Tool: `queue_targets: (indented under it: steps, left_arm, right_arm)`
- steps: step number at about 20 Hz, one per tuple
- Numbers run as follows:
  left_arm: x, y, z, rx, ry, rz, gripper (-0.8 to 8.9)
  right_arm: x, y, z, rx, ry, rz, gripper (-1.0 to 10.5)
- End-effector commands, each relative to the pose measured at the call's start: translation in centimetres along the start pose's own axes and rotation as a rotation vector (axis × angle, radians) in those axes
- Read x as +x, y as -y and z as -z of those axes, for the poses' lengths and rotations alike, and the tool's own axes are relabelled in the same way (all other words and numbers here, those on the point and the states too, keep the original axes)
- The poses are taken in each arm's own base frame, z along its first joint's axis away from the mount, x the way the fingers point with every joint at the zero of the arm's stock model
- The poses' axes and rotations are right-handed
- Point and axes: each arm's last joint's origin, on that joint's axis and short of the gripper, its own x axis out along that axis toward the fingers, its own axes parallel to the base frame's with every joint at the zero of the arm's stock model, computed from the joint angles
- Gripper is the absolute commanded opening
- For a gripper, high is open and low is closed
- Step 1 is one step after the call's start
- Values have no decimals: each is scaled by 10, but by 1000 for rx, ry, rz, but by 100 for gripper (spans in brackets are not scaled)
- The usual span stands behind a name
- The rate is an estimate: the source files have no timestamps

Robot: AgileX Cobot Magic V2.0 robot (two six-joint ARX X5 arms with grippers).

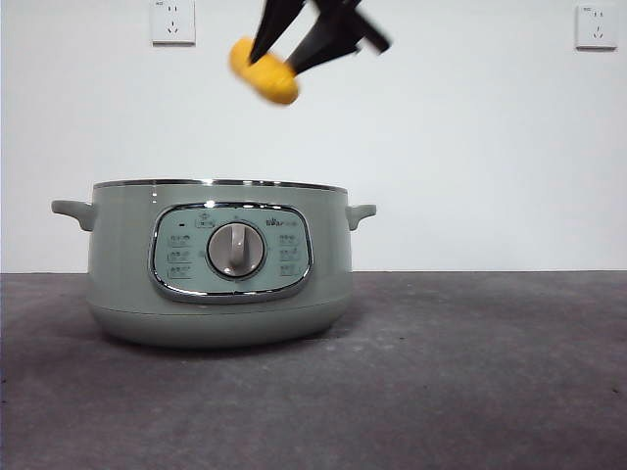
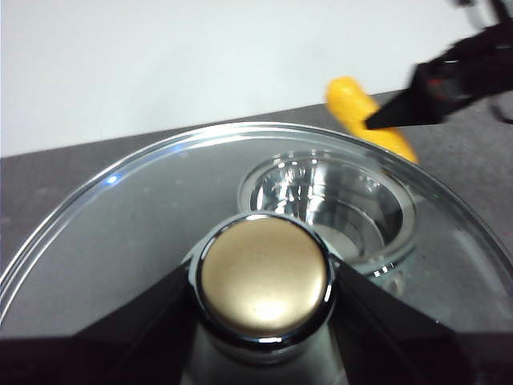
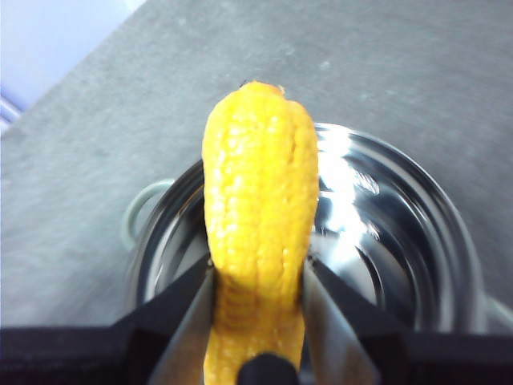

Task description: Pick up the corn,open the lid,put the corn in the pot,close the lid

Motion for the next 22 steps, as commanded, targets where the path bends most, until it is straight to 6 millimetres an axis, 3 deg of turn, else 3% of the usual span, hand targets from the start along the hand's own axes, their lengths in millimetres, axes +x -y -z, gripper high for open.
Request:
queue_targets:
  steps: [1, 5, 10, 18, 22]
  left_arm:
    - [-10, 2, 0, -18, 56, 8, -8]
    - [-15, 3, 5, -19, 43, 13, -8]
    - [-15, 3, 6, -20, 34, 35, -8]
    - [-15, 4, 7, -22, 21, 63, -8]
    - [-15, 4, 8, -22, 13, 62, -8]
  right_arm:
    - [32, 2, -1, -15, -28, 17, -13]
    - [78, 11, 8, -15, -77, 55, -13]
    - [113, 21, 29, -27, -162, 108, -13]
    - [147, 7, 60, -126, -298, 132, -13]
    - [153, -1, 66, -147, -319, 166, -12]
